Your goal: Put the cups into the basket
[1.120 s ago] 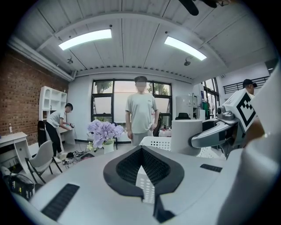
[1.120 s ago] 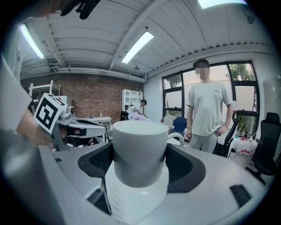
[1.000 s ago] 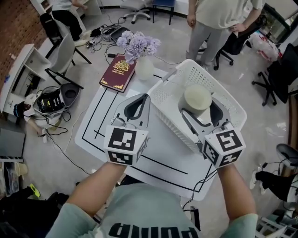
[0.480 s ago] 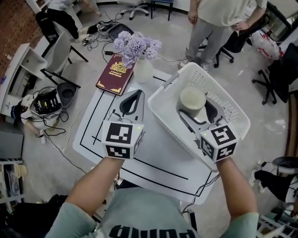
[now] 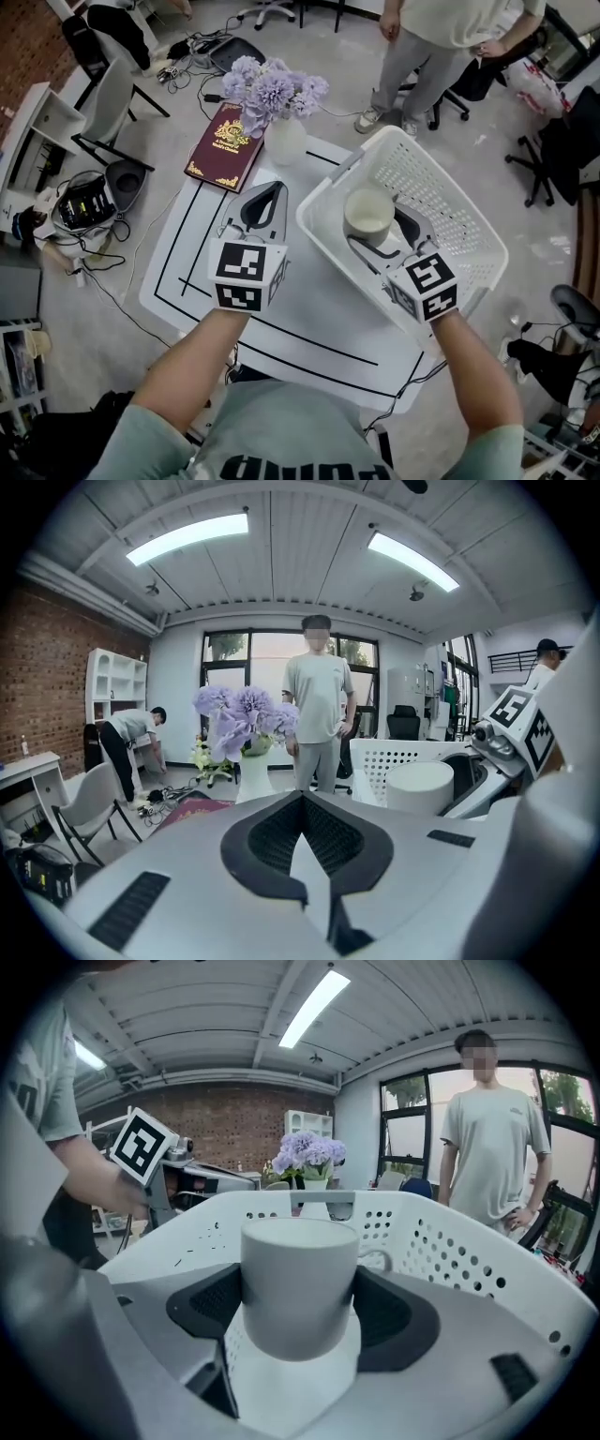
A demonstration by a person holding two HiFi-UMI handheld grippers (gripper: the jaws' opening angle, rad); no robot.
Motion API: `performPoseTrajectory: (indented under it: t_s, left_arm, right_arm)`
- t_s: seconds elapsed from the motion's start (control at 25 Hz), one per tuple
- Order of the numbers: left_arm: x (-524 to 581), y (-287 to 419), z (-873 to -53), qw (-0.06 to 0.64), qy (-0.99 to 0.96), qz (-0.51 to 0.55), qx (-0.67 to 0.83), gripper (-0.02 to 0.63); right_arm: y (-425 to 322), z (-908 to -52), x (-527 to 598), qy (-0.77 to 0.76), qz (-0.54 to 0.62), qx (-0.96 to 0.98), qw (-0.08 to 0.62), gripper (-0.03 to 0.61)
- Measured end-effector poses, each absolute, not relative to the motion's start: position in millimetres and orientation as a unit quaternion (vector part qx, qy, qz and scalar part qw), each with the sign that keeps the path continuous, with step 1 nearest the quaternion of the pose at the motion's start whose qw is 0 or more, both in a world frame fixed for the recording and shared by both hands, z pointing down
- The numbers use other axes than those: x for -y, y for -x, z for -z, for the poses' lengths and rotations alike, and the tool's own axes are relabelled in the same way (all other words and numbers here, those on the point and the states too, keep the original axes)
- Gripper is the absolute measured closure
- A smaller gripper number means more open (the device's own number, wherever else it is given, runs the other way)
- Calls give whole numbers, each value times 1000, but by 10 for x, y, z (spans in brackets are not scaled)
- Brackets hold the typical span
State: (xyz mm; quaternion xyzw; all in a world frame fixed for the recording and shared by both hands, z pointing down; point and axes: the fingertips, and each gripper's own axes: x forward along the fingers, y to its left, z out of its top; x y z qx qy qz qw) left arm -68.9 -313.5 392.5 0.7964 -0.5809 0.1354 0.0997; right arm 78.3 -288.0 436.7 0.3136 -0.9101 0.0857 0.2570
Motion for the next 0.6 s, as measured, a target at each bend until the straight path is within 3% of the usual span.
performPoseTrajectory:
  t_s: [0.6]
  left_arm:
    - [3168,623,-4261,122,-807,-122,565,611]
  right_arm:
    - [-710,-4934,2860,-286,-86,897,327,206]
